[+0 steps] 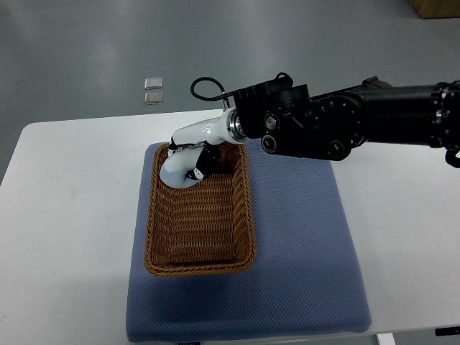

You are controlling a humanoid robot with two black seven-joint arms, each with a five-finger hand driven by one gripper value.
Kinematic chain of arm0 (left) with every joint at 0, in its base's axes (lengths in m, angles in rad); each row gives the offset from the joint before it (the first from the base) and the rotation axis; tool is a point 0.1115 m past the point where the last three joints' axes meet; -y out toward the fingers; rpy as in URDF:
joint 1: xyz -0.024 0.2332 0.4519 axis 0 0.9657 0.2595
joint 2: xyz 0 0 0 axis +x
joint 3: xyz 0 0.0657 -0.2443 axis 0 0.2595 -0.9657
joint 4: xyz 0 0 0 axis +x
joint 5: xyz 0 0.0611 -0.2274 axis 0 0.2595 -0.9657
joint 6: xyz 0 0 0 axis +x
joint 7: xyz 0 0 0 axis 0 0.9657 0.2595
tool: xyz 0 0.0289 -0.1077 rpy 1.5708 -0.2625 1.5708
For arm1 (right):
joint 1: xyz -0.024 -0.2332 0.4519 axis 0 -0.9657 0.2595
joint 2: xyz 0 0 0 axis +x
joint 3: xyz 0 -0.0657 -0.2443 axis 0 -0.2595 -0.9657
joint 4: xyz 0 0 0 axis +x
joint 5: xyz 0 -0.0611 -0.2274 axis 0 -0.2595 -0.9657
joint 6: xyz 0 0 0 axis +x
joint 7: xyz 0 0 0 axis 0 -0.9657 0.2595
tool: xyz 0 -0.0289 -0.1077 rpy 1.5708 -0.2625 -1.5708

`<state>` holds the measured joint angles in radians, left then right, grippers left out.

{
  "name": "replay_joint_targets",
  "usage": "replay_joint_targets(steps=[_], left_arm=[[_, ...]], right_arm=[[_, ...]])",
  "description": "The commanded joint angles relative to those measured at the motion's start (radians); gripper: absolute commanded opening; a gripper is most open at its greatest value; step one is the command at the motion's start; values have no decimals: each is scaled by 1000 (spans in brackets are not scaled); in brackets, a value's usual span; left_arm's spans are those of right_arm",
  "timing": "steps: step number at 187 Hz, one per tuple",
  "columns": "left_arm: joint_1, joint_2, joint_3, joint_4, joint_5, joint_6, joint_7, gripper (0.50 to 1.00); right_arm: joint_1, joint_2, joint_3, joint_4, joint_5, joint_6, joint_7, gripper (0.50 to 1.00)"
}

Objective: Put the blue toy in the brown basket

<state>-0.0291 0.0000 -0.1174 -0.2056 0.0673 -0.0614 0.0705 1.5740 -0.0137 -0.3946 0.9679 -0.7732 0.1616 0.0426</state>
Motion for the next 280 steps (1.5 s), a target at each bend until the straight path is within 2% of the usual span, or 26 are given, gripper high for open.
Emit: replay_joint_targets(steps=[1, 34, 103, 121, 134, 146, 148, 154, 183, 231, 272, 280], left_arm=[[0, 0, -1, -3, -1, 0, 0, 1000], [0, 0, -2, -3, -1, 0, 0, 1000], [0, 0, -4, 0, -1, 0, 0, 1000], [0, 0, -4, 3, -1, 2, 0, 1000], [0, 0, -4, 6, -1, 0, 0, 1000], [0, 0, -5, 8, -3, 0, 0, 1000], [0, 0, -5, 8, -3, 2, 0, 1000], [0, 0, -5, 8, -3, 0, 0, 1000], [0, 0, -5, 9, -3, 2, 0, 1000], [0, 0, -5, 9, -3, 2, 0, 1000], [0, 0, -5, 11, -3, 2, 0, 1000], [0, 0, -5, 11, -3, 2, 0, 1000]], right_arm=[[-38, 14, -12, -44, 0, -20, 0, 500], [-94, 14, -13, -92, -1, -25, 0, 500], [-138, 14, -13, -109, -1, -45, 0, 502], [-152, 14, -13, -110, -1, -45, 0, 554], [-161, 14, -13, -113, -1, -45, -1, 627], [-163, 14, -13, -118, -1, -45, 0, 721], [-164, 14, -13, -120, 0, -45, -1, 750], [-163, 14, -13, -120, 0, -45, 0, 780], [-157, 14, -6, -120, 0, -44, 0, 856], [-137, 14, 23, -120, 43, -44, 0, 866], [-114, 14, 218, -120, 61, -40, 2, 868], [-118, -14, 261, -118, 71, -40, 2, 868]])
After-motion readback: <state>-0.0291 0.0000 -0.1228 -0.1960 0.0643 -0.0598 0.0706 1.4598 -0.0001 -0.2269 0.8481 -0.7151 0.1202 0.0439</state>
